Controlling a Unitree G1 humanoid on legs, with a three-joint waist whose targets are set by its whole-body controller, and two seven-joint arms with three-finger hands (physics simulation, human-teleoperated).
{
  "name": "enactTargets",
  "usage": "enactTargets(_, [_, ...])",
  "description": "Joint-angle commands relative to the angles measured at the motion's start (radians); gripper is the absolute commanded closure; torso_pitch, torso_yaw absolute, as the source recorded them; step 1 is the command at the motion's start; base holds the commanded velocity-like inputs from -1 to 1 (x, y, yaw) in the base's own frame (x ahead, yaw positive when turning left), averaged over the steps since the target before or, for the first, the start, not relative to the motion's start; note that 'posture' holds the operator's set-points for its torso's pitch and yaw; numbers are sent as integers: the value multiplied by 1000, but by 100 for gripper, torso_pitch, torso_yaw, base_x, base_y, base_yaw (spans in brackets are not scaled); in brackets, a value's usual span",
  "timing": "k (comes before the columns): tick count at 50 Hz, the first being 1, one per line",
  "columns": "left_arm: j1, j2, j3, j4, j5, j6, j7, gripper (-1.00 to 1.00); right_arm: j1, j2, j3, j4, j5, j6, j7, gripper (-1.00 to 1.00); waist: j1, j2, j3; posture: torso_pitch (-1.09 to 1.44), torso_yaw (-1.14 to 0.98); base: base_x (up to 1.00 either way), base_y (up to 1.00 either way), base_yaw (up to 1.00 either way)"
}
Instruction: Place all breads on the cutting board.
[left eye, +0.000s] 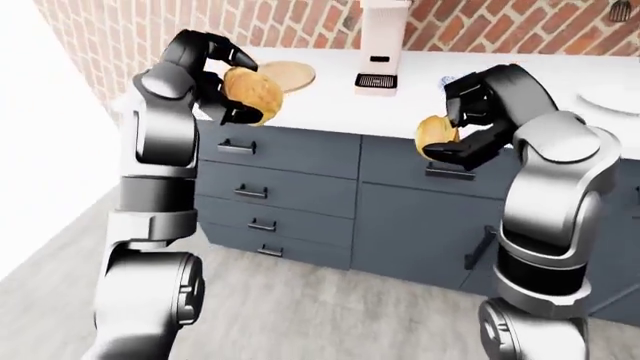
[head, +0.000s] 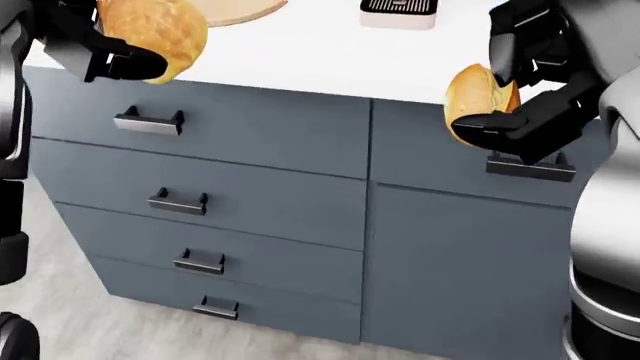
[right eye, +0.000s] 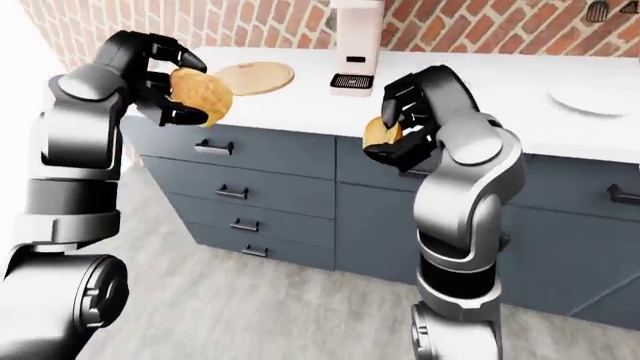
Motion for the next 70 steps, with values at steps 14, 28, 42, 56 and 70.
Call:
enactTargets(14, [-29, 17, 14, -22, 11, -27, 21, 100, -41, -4, 6, -12, 43, -10, -44, 100, 40, -52, -32, 0, 0, 31, 29, 0])
enactTargets(28, [-32, 19, 18, -21, 6, -26, 19, 100, -40, -7, 11, -20, 66, -9, -63, 100, 7, 32, -36, 0, 0, 38, 28, 0])
enactTargets(42, [-40, 20, 16, -28, 8, -17, 13, 100, -40, -7, 8, -17, 79, -20, -76, 100, 48, -61, -25, 0, 0, 38, 28, 0])
enactTargets(56, [-46, 31, 20, -33, 3, -14, 11, 100, -53, -3, 18, -21, 70, -15, -71, 100, 64, -13, -51, 0, 0, 1, 49, 0])
enactTargets(70, [-41, 30, 20, -42, 3, -9, 10, 100, -42, 2, 12, -25, 76, -21, -84, 100, 35, -41, -42, 0, 0, 0, 62, 0])
